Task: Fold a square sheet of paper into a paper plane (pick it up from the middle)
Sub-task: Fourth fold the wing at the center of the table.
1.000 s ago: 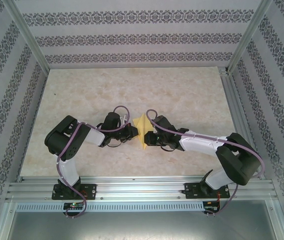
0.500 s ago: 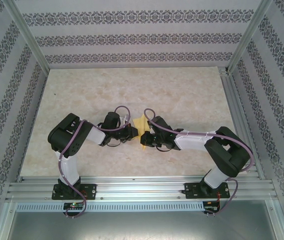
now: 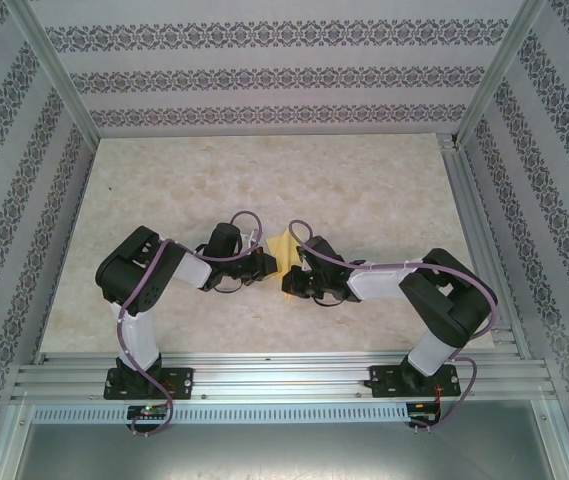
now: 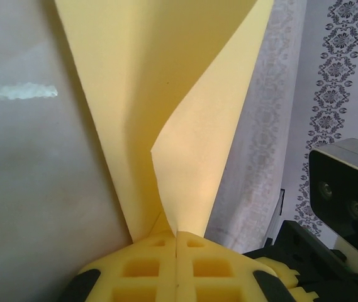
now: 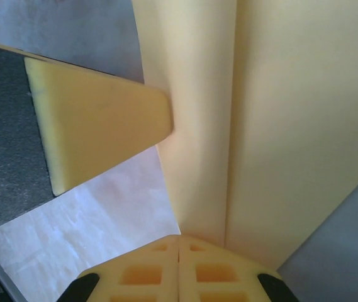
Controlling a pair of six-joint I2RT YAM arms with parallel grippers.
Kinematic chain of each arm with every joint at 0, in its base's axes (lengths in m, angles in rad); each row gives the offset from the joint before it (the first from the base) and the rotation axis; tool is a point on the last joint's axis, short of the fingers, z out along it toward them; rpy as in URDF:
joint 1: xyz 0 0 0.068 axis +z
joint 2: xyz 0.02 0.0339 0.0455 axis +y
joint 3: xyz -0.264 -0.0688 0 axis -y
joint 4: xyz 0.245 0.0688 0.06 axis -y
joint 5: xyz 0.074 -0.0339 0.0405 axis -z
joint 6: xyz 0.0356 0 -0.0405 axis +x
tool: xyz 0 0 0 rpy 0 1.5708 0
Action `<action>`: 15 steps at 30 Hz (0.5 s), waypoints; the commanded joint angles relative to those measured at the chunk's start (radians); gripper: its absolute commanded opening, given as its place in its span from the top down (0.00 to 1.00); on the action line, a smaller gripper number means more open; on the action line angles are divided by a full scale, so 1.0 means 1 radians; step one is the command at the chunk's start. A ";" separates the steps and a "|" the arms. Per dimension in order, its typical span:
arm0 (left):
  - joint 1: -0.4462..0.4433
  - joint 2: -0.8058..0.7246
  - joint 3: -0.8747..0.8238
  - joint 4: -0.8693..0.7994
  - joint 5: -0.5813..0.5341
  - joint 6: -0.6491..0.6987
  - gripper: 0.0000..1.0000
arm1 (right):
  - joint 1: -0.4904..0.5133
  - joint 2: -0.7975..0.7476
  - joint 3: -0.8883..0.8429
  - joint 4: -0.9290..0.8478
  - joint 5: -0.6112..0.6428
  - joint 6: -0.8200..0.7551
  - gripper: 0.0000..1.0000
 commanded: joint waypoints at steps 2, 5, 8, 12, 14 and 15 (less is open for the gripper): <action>0.006 0.007 0.001 -0.086 -0.074 0.050 0.96 | -0.012 0.012 -0.021 0.030 -0.015 0.012 0.93; 0.007 -0.002 0.000 -0.096 -0.083 0.054 0.96 | -0.017 0.002 -0.025 0.039 -0.021 0.013 0.93; 0.008 -0.019 0.002 -0.116 -0.084 0.062 0.97 | -0.021 -0.007 -0.030 0.042 -0.027 0.014 0.92; 0.009 -0.049 0.003 -0.161 -0.108 0.086 0.97 | -0.027 0.002 -0.038 0.050 -0.031 0.018 0.92; 0.009 -0.040 0.007 -0.166 -0.108 0.090 0.97 | -0.026 0.012 -0.046 0.069 -0.040 0.026 0.92; 0.009 -0.035 0.009 -0.164 -0.108 0.092 0.97 | -0.026 0.018 -0.048 0.075 -0.045 0.028 0.92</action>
